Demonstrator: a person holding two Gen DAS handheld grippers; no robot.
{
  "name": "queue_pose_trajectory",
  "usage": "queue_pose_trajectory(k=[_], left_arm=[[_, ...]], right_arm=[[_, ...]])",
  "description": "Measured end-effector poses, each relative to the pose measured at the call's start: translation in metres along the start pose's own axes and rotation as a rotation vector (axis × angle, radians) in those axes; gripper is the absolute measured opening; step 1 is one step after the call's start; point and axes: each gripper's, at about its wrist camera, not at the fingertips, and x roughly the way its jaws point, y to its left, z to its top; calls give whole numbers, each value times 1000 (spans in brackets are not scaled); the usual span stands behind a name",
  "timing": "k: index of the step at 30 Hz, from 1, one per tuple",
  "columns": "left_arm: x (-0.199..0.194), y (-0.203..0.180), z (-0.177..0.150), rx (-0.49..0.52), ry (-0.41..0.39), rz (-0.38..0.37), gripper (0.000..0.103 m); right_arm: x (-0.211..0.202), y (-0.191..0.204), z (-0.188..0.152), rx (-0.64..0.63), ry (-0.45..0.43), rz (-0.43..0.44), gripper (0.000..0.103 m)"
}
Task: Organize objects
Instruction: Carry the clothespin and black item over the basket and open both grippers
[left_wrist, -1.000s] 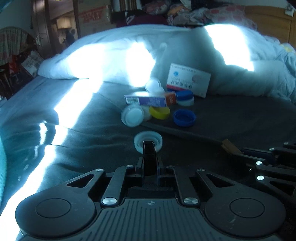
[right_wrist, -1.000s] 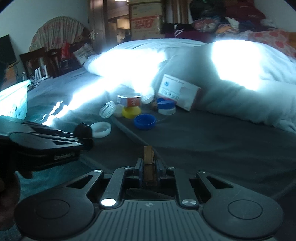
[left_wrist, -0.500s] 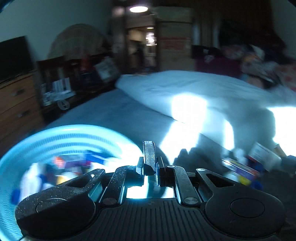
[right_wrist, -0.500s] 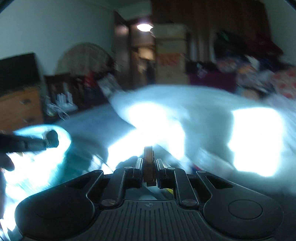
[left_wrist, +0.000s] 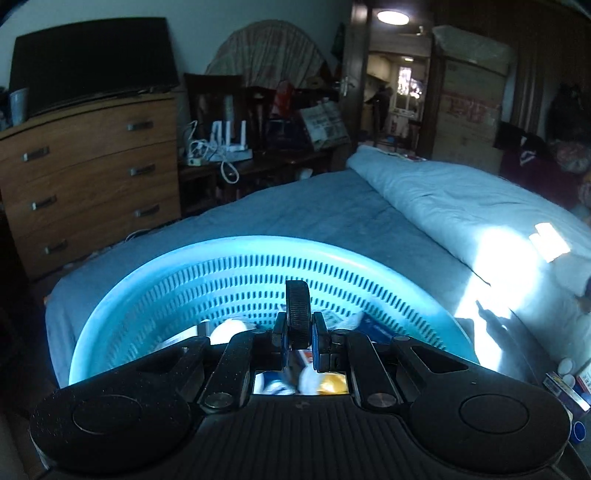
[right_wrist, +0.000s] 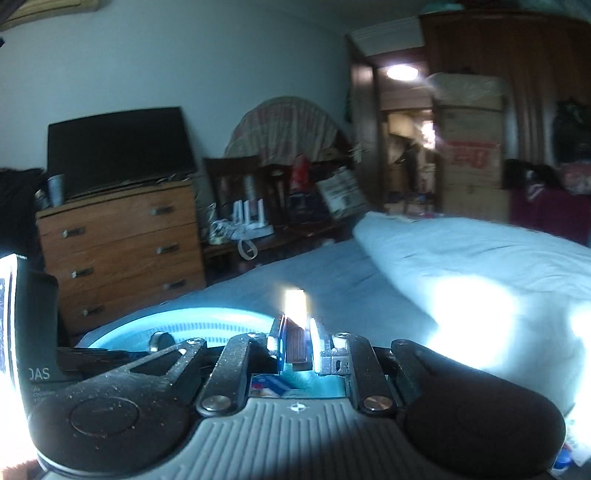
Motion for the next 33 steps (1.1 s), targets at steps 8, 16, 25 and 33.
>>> queue_pose_trajectory(k=[8,16,25,33], left_arm=[[4,18,0,-24,10,-6,13],[5,18,-2,-26,12,-5,13],[6,18,-2,-25,14,-5,13],[11,19,-3,-18,17,-2,13]], right_arm=[[21,42,4,-42,55,26,15],[33,49,1,-46,71,28,15],[37,52,-1,-48,75,33,15],[37,54,-3,-45,79,35,15]])
